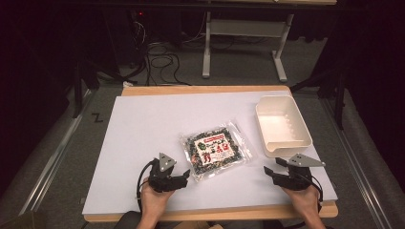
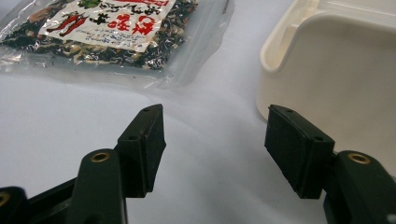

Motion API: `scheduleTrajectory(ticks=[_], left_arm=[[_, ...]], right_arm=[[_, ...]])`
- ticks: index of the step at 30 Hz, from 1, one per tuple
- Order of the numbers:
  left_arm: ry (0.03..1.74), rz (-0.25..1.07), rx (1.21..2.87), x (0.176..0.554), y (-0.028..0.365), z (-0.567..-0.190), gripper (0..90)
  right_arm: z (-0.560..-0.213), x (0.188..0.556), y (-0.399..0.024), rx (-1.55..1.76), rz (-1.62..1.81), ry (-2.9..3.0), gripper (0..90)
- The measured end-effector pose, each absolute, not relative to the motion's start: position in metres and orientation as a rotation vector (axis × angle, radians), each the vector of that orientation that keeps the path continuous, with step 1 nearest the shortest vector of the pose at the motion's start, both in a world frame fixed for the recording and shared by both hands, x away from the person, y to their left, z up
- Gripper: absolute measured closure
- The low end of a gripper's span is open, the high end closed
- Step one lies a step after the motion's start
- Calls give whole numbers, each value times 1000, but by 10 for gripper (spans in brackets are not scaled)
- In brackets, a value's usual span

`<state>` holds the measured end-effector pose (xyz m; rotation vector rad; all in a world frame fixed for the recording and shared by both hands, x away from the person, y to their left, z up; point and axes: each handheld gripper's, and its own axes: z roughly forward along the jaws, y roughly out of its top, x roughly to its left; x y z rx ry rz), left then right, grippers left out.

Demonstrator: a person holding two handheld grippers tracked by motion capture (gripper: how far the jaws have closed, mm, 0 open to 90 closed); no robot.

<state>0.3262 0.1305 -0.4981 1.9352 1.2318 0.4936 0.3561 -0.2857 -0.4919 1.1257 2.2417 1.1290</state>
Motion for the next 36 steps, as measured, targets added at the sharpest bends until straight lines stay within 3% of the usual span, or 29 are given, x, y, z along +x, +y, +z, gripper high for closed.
scheduleTrajectory(ticks=[36], left_arm=[[1226, 495, 1945, 325, 130, -498, 243]], right_arm=[[-482, 356, -271, 1123, 1104, 2294, 398]])
